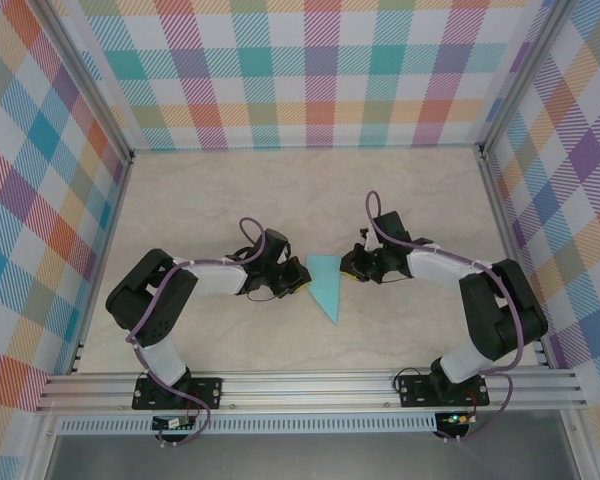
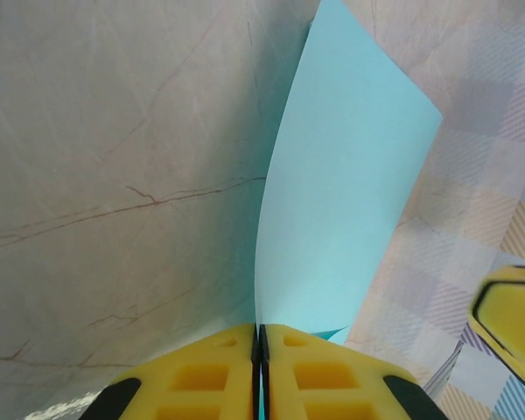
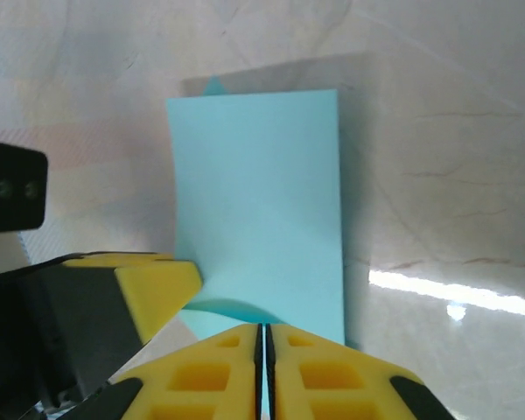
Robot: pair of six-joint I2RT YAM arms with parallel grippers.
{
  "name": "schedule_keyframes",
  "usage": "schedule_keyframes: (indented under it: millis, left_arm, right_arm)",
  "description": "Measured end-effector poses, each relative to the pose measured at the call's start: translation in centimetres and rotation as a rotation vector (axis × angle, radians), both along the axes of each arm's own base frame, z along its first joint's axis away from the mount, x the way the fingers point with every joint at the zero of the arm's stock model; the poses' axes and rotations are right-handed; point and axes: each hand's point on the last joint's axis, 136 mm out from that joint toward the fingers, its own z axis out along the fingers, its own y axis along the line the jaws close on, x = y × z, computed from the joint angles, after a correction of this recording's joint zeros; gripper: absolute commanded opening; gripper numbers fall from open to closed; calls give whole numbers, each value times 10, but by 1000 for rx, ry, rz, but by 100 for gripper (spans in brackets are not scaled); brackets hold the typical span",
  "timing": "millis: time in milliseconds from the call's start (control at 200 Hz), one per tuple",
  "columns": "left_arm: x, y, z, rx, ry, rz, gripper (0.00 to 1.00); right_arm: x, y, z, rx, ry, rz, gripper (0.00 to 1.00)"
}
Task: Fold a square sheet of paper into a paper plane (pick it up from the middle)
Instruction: Fold the wing for the fifth time at the center of the table.
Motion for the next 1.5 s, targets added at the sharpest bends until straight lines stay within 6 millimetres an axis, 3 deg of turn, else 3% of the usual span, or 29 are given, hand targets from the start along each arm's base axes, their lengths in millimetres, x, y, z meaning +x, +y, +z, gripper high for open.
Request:
schedule_keyframes:
  millis: [305,520,635,810,985,1370,1505]
  left_arm:
    - [-2,1,-2,8,8,-1,11]
    - [-2,1,-2,7,8,-2,13]
    - [-2,1,-2,8,6,-5,19]
    - [-2,1,-1,6,3,-12,27]
    - [-1,-6,4,-31,-9,-32,27]
    - [0,-9,8,-50,-26,-47,4]
    - [1,-8,7,-40,-29,-37,1]
  right_arm:
    - [-31,17,-15,19,66,87,10]
    - [-35,16,-40,-14,130,88,9]
    - [-37,13,-50,-36,153,83,8]
    - [-37,13,-51,-39,145,94,8]
    - [-37,13,-51,-40,142,100,8]
    - [-37,14,-52,-38,136,111,11]
    - [-36,14,-51,-49,112,127,12]
